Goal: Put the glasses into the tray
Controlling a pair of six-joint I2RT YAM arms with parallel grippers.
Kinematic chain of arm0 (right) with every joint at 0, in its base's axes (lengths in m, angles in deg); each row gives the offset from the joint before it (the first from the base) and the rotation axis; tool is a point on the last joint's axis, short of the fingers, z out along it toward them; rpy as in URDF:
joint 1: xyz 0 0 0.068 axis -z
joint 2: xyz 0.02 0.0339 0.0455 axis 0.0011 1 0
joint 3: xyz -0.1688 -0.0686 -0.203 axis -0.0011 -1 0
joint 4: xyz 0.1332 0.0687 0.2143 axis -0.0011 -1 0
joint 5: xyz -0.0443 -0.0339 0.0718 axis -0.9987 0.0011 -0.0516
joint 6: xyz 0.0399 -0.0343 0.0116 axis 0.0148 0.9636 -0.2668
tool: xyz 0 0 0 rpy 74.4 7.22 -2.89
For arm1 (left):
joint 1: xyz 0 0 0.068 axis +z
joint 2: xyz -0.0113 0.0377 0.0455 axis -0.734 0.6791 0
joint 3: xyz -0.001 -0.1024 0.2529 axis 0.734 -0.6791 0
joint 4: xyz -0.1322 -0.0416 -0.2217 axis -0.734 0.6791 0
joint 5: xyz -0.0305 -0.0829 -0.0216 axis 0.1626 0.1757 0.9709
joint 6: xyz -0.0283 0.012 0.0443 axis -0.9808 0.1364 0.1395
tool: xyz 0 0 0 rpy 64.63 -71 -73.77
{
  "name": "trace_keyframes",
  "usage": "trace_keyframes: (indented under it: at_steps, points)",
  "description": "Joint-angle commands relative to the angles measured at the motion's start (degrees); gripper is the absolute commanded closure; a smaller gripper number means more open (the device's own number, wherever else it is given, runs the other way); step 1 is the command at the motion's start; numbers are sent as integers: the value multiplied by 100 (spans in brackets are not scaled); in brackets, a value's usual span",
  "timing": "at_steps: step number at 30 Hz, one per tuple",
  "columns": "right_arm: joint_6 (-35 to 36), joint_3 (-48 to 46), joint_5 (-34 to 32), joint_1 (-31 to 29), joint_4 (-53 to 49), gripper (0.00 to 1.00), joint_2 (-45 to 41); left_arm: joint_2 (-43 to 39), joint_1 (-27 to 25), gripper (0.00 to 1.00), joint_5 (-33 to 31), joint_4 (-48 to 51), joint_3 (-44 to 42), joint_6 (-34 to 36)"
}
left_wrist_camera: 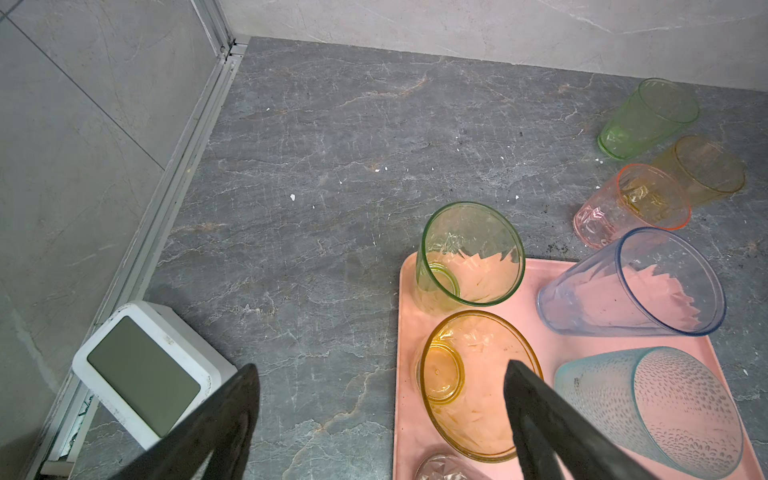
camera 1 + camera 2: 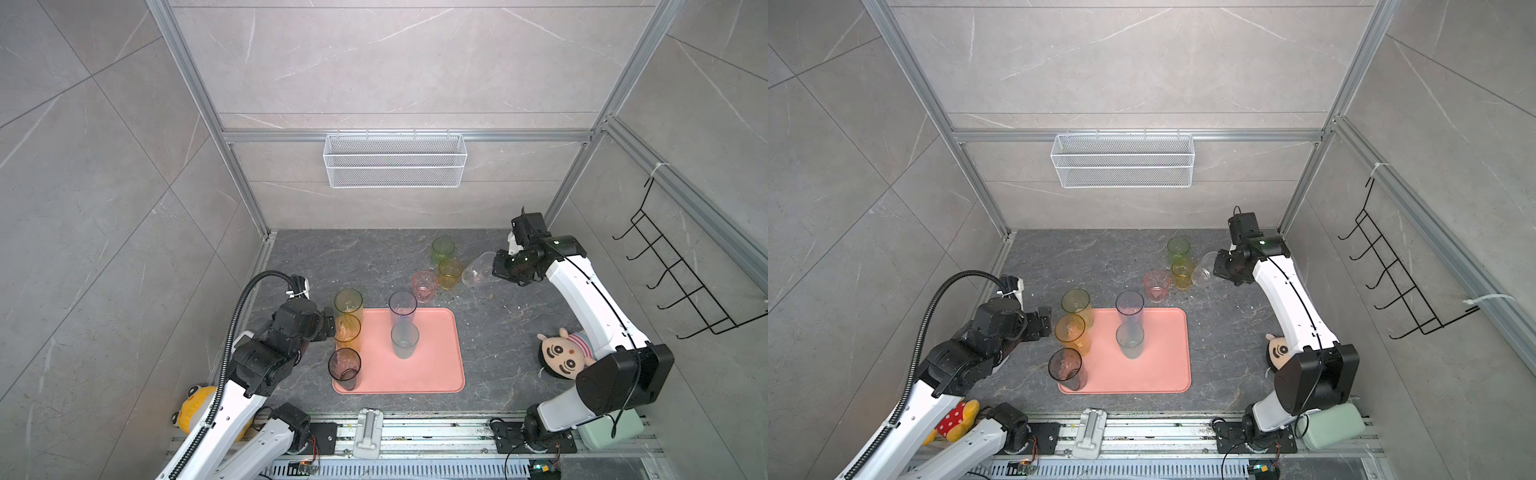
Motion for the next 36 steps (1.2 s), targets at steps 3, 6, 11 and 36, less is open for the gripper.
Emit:
trace_keyframes:
  at_steps: [3, 6, 11, 36]
  points:
    - [162, 296, -329, -672, -1092, 100, -363, 5, -41, 8, -95, -5, 36, -74]
    - [69, 198, -579, -1161, -1295, 100, -572, 22, -37, 8, -87, 12, 51, -79]
    - [-149, 20, -866, -1679, -1526, 100, -884, 51, -41, 8, -69, -10, 56, -70]
    - [-2056, -1396, -1727, -5024, -985, 100, -930, 63, -59, 8, -86, 1, 69, -59]
